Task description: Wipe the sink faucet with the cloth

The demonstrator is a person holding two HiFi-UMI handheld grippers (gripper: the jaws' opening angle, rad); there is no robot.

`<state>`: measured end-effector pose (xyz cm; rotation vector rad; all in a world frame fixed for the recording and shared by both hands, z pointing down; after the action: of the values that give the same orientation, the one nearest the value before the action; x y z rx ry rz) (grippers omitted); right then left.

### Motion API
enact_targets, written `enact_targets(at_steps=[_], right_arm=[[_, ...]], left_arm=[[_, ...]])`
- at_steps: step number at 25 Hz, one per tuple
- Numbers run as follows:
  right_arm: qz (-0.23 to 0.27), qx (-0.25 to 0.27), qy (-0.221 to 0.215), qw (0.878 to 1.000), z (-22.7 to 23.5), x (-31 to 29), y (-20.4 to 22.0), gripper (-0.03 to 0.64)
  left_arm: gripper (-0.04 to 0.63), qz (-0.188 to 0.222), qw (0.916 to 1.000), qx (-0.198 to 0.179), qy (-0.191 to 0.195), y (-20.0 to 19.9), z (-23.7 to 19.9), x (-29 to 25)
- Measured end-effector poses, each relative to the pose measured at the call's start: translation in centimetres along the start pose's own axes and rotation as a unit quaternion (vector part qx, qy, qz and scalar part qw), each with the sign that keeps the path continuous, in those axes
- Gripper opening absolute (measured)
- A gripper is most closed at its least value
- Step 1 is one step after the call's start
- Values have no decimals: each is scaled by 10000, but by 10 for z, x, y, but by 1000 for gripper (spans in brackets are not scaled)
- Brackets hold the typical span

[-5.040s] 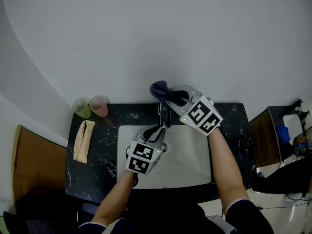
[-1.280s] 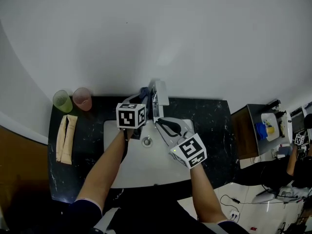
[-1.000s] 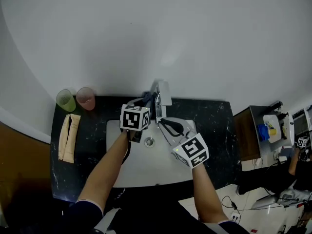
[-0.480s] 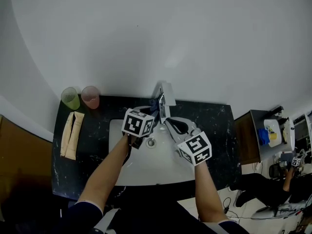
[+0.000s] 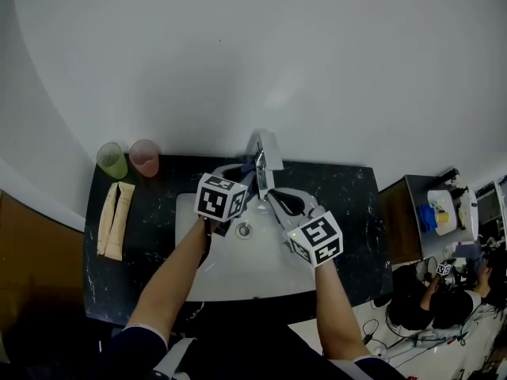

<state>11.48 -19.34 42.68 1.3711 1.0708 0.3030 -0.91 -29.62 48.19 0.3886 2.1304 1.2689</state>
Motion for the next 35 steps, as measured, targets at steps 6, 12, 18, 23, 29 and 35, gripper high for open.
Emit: enact_targets(at_steps=[6,12,18,23,29,35], right_arm=[[1,0,20,10000,-1,-1,1,6],[29,0,11,10000,0,-3,1,6],[86,-26,-43,10000,-3,-6,-1,5],[126,-53,-61,9999,-3,-8,0,5],[317,-251,-106,9991,-5,-10,2,5],[346,134,-132,9992,-13,3,3,6]], left_arm=[[66,302,9991,62,-307,-5,-9,9],[64,732,9971,71,-183,-38,-17,16],[64,939,9953,-207,81,-67,-6,18],[64,904,9948,-339,314,-69,9,29],[64,309,9973,-582,309,-42,23,25],[66,45,9940,-1096,-4,-47,27,20]])
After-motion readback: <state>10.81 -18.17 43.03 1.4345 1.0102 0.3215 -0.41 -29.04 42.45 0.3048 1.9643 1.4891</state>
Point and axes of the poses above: the fingertips, and each gripper's own axes: x backward along the fingers, z to its right, y out of its underside, the point moved 8 cm from there along x, backward along the fingers, and after that the axes turned 1 degree about x, right-handed, at the moved point
